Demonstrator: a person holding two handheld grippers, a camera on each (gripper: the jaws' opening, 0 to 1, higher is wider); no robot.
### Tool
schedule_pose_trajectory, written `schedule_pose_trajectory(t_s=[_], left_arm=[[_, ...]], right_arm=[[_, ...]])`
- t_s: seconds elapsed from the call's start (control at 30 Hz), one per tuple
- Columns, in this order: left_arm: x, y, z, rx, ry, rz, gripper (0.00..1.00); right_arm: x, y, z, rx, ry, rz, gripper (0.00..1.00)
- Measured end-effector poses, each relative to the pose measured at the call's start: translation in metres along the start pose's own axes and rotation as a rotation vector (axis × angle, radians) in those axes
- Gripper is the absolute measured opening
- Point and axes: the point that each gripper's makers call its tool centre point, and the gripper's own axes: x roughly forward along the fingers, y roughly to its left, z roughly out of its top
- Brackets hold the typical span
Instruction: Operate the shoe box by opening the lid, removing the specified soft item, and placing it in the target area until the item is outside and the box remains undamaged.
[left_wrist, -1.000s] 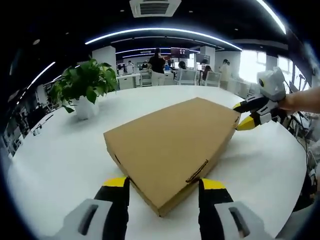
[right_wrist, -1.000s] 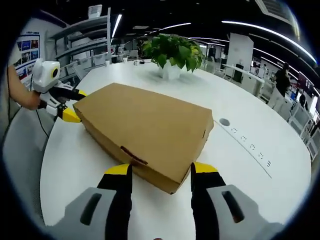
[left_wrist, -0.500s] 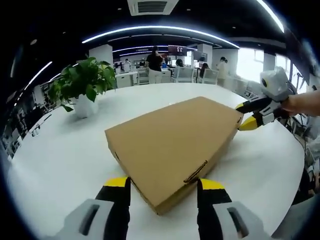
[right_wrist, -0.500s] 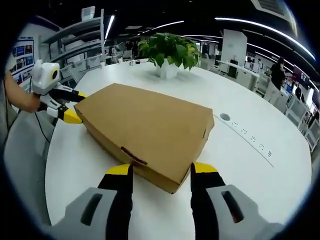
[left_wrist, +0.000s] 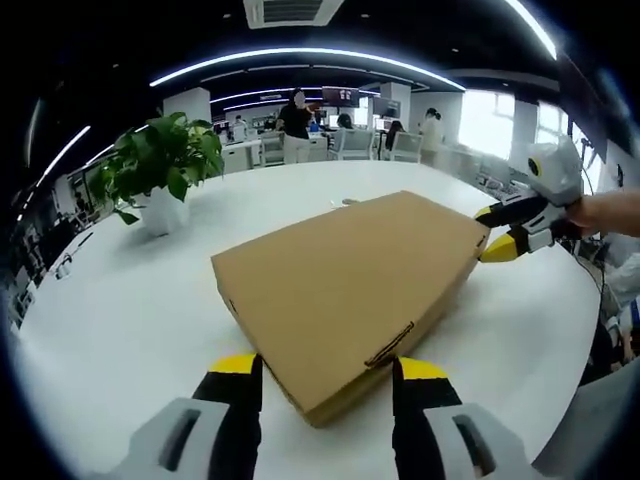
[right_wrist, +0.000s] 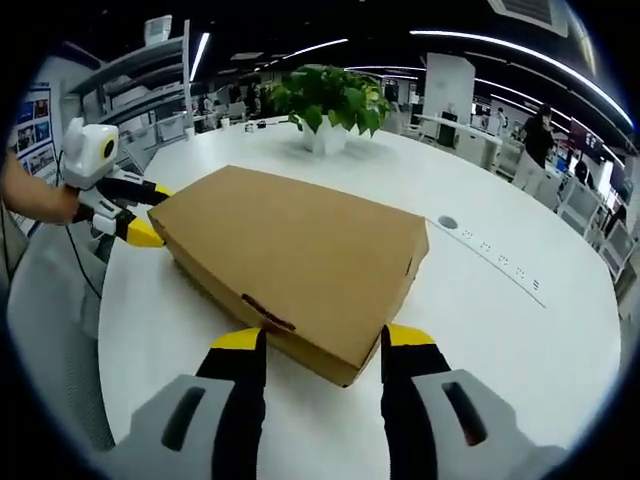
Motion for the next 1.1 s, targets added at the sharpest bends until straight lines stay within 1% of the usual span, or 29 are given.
schedule_pose_trajectory(t_s=[0.63,1.1], left_arm=[[-0.016,0.018,-0.013,0.07,0.045,-0.098,0.51],[-0.032,0.04,-0.025,0.134,0.084,-0.174,0.51]], right_arm=[[-0.009,0.044,-0.007,0.079,0.006,-0.094,0.41],[-0.013,0.085,-0.009,0.156,-0.004,-0.156,0.41]])
